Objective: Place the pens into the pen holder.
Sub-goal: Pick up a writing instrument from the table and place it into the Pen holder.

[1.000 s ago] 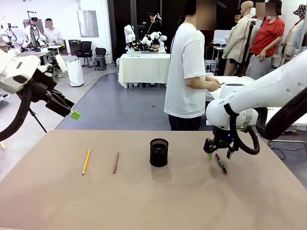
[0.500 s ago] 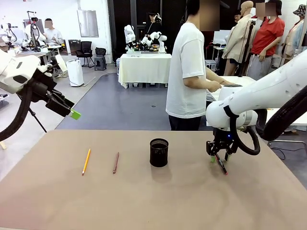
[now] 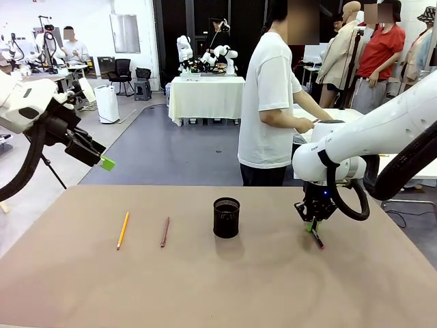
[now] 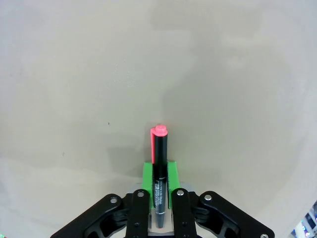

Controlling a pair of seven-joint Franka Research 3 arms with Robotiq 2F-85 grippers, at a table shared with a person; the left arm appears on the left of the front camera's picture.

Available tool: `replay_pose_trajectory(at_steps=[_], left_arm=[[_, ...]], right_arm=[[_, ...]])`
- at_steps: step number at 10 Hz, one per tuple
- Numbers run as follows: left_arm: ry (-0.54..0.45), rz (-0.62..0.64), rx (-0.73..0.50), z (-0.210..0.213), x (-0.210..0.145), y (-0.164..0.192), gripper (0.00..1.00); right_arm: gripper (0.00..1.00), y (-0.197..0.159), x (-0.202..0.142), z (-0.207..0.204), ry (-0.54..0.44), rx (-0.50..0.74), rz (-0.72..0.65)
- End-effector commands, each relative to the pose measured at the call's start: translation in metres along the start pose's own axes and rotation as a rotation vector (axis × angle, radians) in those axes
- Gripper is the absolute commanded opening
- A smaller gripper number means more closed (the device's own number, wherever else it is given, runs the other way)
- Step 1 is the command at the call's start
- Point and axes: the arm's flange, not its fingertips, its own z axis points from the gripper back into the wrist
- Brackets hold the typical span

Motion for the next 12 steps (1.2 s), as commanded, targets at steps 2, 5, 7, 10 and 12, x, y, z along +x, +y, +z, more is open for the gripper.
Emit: replay_pose_trajectory(at_steps=[2,5,7,10,12], left_arm=[[-0.008,0.006,-0.005,0.001,0.000,0.000,1.00],[-0.008,0.006,-0.005,0.001,0.000,0.000,1.00],[-0.008,0.006,-0.005,0.001,0.000,0.000,1.00],[-0.008,0.006,-0.005,0.001,0.000,0.000,1.00],[-0.008,0.006,-0.005,0.001,0.000,0.000,1.00]], right_arm=[[0.00,0.003,0.005,0.002,-0.037,0.045,0.019],[0.00,-0.010,0.005,0.054,-0.210,0.480,0.100],[0.00,-0.009,0.006,0.086,-0.334,0.672,0.224],[0.00,0.033,0.008,0.114,-0.698,0.819,0.594],[0.00,0.059,0.007,0.129,-0.998,0.812,0.676]])
